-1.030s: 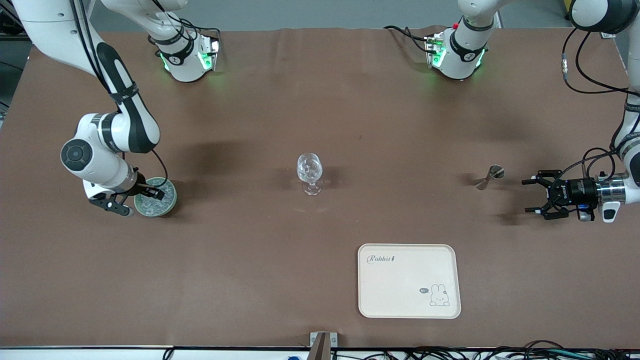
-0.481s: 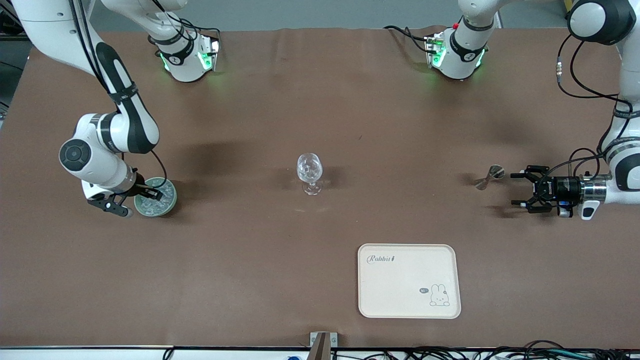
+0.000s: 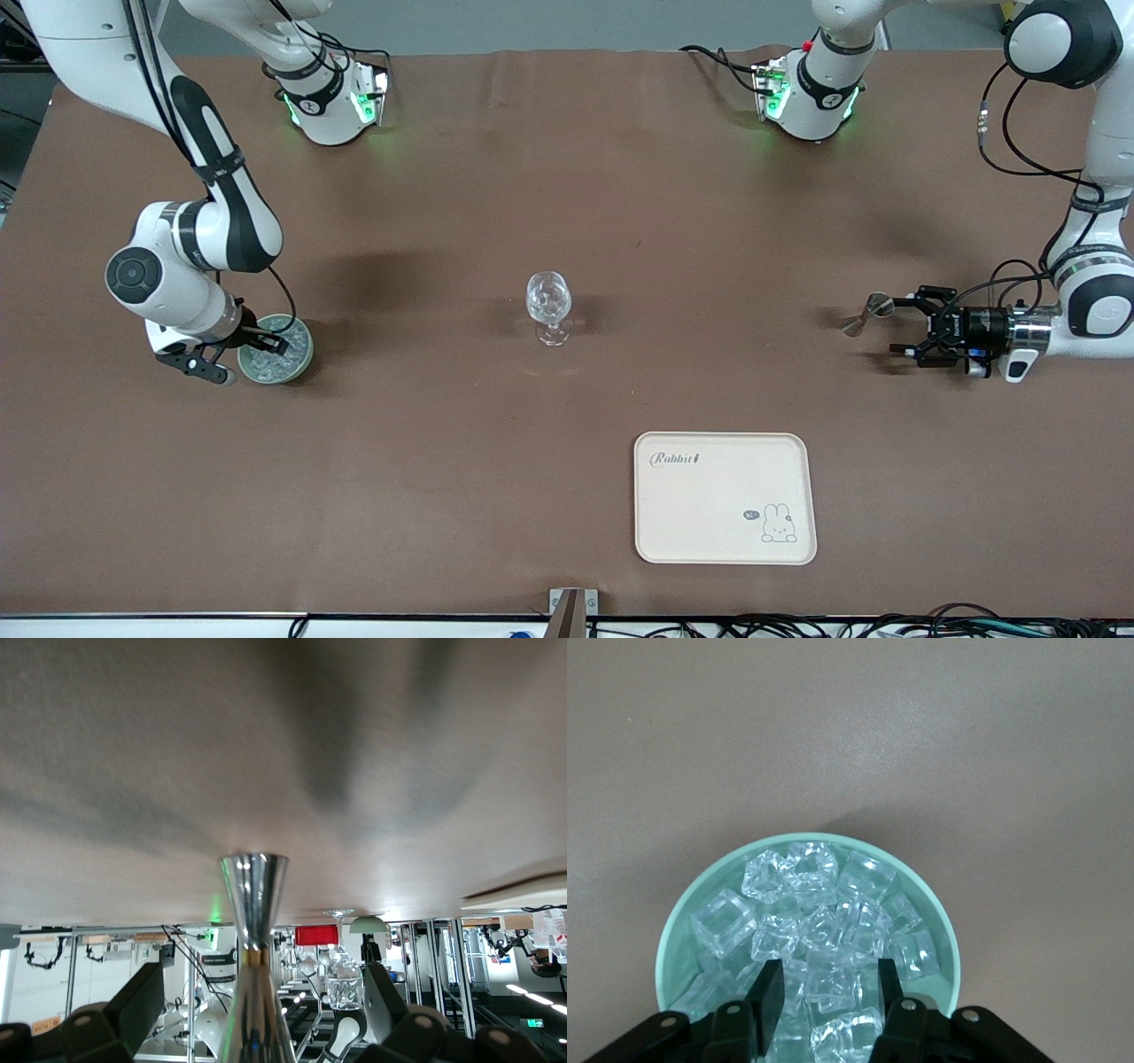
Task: Pour wine and add ice with both arms
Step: 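Pinch one ice cube with the right gripper and lift it from the bowl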
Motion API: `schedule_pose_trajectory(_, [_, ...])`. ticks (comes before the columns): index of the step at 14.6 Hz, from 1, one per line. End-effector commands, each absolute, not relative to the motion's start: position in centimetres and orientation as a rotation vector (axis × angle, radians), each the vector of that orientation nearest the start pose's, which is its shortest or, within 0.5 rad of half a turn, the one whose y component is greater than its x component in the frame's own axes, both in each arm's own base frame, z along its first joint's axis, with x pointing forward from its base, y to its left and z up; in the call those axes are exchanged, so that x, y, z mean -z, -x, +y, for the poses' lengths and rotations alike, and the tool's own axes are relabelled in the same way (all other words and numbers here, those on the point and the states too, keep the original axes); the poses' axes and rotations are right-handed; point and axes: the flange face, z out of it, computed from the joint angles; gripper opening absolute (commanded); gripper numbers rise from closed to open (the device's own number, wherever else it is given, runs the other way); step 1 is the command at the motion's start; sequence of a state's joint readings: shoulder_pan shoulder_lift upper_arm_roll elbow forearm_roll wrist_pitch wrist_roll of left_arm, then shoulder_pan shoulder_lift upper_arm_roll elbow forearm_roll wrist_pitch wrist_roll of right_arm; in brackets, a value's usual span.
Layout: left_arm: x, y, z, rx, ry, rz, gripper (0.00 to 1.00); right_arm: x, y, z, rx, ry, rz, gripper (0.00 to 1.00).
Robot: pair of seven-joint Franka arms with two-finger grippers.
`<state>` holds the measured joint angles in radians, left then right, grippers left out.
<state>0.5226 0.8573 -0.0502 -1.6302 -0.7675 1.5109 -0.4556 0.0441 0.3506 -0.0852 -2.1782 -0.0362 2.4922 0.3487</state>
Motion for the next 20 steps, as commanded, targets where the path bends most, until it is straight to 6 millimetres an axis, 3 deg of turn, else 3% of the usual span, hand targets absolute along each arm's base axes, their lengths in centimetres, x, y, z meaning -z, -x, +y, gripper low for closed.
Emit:
schedule_pose_trajectory(1, [-10.6,-55.2,18.4,1.136,-1.666,1.275,1.0,-22.5,-55.7,-2.4,-0.03,3.136,0.601,0.44])
schedule_pose_trajectory(4, [-9.5,-54.5,18.0,1.198,-1.627,1.304,1.0,-22.6,-55.8,-2.3,-0.029,3.129,0.635,0.32])
schedule_pose_trajectory(7, [-10.1,-54.8,17.4,1.229,-1.625,1.324,1.0,-22.5,-55.8,-2.2,-0.031,3.129,0.637,0.06])
schedule_pose_trajectory(8, [-10.3,-54.8,17.1,1.248,-1.632,1.309,1.0,-22.6,-55.9,-2.2,-0.031,3.129,0.637,0.03])
schedule_pose_trajectory(15, [-11.0,-55.1,15.9,1.226,-1.667,1.174,1.0,-25.2,-57.7,-2.2,-0.121,3.143,0.616,0.0])
schedule_pose_trajectory(20, [-11.2,-55.4,16.0,1.209,-1.665,1.171,1.0,-30.5,-60.4,-2.3,-0.104,3.16,0.524,0.0])
